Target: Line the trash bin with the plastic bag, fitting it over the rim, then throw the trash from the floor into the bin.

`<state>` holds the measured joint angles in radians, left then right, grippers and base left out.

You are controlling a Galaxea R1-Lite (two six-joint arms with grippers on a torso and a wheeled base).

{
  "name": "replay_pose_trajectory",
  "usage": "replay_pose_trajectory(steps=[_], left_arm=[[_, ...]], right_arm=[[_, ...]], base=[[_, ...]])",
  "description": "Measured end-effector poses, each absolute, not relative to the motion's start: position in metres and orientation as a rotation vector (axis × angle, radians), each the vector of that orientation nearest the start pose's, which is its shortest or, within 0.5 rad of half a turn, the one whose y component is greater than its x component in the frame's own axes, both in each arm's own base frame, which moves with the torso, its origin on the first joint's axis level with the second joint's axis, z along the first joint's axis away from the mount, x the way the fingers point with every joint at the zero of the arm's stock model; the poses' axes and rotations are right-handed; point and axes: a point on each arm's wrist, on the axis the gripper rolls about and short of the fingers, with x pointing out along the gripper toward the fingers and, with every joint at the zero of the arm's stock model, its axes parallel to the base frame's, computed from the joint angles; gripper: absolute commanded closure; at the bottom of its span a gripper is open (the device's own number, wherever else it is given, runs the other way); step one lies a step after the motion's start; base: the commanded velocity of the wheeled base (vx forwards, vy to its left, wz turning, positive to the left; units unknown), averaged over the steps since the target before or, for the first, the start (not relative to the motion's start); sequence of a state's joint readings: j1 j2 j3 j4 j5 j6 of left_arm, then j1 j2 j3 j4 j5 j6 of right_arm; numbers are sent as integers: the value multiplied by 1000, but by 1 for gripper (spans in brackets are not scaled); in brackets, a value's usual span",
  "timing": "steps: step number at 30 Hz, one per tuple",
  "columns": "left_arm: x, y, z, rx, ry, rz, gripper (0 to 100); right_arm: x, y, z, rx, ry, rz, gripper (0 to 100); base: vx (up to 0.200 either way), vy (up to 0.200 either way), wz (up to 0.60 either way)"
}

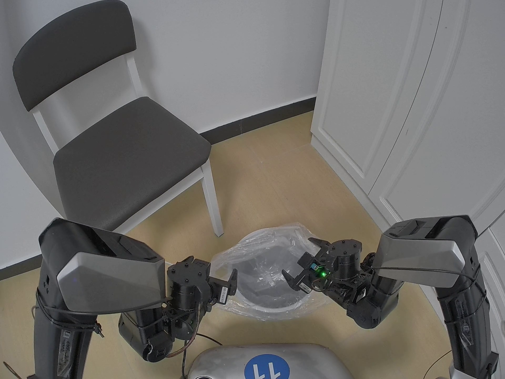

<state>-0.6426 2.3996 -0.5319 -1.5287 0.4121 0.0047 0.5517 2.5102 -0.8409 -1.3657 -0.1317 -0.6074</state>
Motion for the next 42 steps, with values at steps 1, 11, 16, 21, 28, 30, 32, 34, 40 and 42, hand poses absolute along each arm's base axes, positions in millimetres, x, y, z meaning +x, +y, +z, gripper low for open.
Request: replay_pose_trajectory(steps=[1, 11, 16, 21, 28, 30, 32, 34, 40, 42], left_arm=[[277, -196, -21, 178, 288, -207, 0], [295, -192, -30, 221, 269, -106, 0], [308, -185, -29, 212, 246, -45, 0], [315, -185, -29, 200, 233, -31, 0], [323, -189, -28, 174, 206, -21, 0], [326, -191, -29, 168, 197, -11, 0], [330, -193, -30, 159, 187, 4, 0], [335, -195, -32, 145, 175, 20, 0], [349, -203, -40, 88, 142, 42, 0], [355, -205, -42, 71, 129, 51, 0]], right_arm=[[342, 206, -35, -698, 151, 471, 0], [372, 214, -33, -679, 69, 292, 0], [389, 208, -25, -655, 29, 235, 0], [405, 202, -16, -635, -6, 172, 0], [415, 197, -4, -599, -43, 134, 0], [416, 196, -2, -594, -47, 130, 0], [417, 197, 0, -589, -52, 128, 0], [420, 198, 1, -583, -62, 124, 0], [431, 196, -1, -578, -70, 107, 0], [435, 193, -2, -577, -67, 98, 0]], base=[[0, 0, 0], [0, 0, 0], [0, 0, 0], [0, 0, 0], [0, 0, 0], [0, 0, 0], [0, 0, 0], [0, 0, 0], [0, 0, 0], [0, 0, 0]])
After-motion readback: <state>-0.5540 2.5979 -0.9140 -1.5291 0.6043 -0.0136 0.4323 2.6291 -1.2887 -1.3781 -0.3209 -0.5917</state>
